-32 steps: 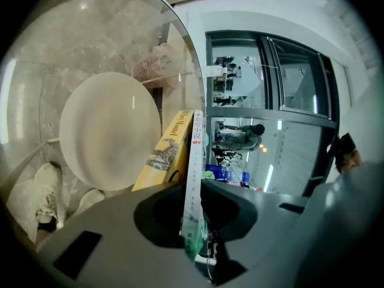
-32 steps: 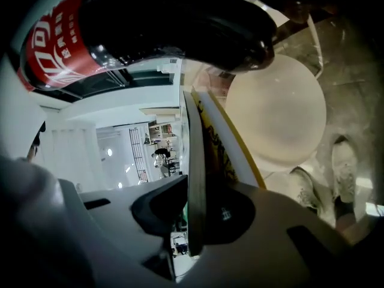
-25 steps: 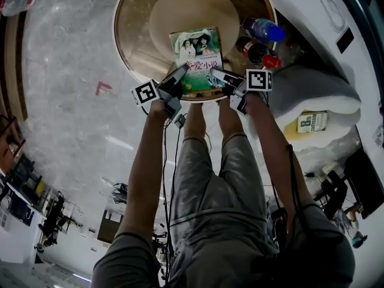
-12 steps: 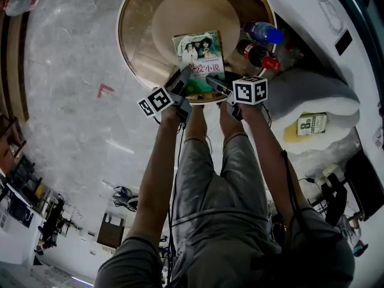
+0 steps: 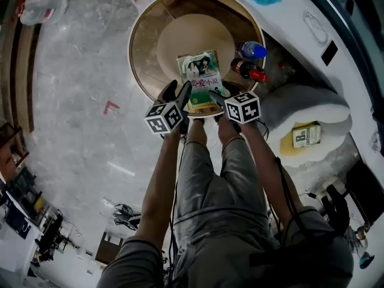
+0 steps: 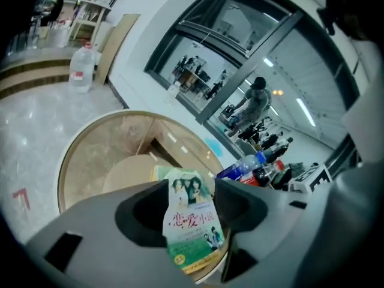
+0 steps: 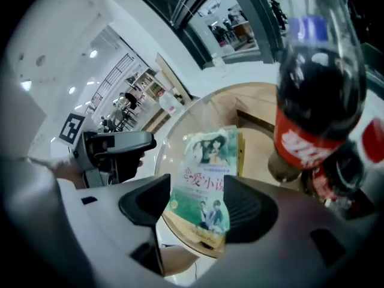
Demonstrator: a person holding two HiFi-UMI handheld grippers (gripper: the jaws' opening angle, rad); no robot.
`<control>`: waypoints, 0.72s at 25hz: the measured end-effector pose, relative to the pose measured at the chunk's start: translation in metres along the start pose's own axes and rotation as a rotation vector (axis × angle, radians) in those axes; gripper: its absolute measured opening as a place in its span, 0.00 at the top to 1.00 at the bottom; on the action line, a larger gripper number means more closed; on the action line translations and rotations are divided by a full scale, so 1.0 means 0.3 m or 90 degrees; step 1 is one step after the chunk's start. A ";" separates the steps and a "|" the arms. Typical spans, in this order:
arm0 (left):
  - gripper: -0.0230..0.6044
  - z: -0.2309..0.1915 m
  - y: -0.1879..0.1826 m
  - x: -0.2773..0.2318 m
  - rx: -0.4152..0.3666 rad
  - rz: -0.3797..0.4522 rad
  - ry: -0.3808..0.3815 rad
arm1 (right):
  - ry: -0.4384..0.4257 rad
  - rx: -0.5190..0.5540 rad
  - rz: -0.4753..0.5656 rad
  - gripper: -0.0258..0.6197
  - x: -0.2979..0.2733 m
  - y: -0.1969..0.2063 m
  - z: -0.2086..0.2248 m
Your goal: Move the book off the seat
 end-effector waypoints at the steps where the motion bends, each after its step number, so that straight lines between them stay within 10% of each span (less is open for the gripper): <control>1: 0.59 0.031 -0.039 0.018 -0.023 0.008 0.005 | -0.004 0.012 0.020 0.55 0.041 -0.032 -0.019; 18: 0.59 0.801 -0.841 0.420 -0.337 0.284 0.053 | 0.077 0.083 0.441 0.55 0.946 -0.814 -0.355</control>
Point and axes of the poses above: the fingertips, and each gripper's own axes: x backward along the fingers, z to its right, y out of its underside, the point moved 9 cm from there along x, backward along the fingers, and after that the axes turned 12 degrees about y, right-handed, at the moved point
